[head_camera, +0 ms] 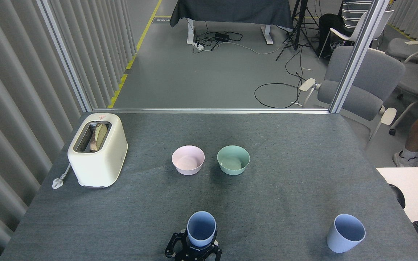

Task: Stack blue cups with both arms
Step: 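Slide the held blue cup with the left gripper to the table center, then open the left gripper and withdraw it from the cup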

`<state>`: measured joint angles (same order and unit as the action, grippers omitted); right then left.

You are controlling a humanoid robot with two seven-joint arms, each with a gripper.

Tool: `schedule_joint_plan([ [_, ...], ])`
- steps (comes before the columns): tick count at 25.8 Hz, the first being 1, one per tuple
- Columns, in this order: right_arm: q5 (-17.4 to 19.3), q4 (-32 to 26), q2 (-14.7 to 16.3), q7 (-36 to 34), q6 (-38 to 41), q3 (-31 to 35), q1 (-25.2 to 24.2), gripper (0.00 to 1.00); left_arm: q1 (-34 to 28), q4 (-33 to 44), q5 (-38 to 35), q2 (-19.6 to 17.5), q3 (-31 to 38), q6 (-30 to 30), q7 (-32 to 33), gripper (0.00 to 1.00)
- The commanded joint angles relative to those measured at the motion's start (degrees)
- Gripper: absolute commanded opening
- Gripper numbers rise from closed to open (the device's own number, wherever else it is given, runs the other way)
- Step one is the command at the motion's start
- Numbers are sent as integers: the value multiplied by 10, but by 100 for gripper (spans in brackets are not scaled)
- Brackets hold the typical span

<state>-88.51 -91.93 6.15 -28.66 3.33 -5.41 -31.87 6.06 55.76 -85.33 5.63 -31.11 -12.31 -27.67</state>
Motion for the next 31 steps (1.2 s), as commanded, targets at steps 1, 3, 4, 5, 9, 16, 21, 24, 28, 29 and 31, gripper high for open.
schedule_joint_plan([
  [1, 0, 1, 0, -2, 0, 0, 1, 100, 2, -4, 2, 1, -2, 1, -1, 71],
  [3, 0, 3, 0, -2, 0, 0, 0, 100, 1, -4, 2, -1, -1, 0, 0, 73],
  [4, 0, 3, 0, -2, 0, 0, 1, 100, 1, -4, 3, -1, -1, 0, -1, 73],
  [5, 0, 3, 0, -2, 0, 0, 1, 100, 1, -4, 4, -1, -1, 0, 0, 79],
  [9, 0, 3, 0, -2, 0, 0, 1, 100, -3, -3, 6, -2, 0, -1, -1, 99],
  [16, 0, 3, 0, -3, 0, 0, 0, 100, -24, 7, 7, -4, 1, -1, -1, 100],
  [21, 0, 3, 0, -3, 0, 0, 0, 100, -51, 22, 10, -8, 6, -1, -1, 100],
  [24, 0, 4, 0, -3, 0, 0, 0, 100, -76, 48, 11, -15, 9, -1, -1, 100],
  [28, -1, 4, 1, -3, 0, 0, -4, 100, -114, 112, 11, -39, 38, 0, 3, 100],
  [29, -1, 4, 1, -3, -1, 0, -6, 100, -131, 133, 12, -43, 44, 1, 4, 100],
  [31, -1, 4, 0, -3, -1, 0, -6, 100, -157, 167, 13, -58, 50, 1, 5, 100],
])
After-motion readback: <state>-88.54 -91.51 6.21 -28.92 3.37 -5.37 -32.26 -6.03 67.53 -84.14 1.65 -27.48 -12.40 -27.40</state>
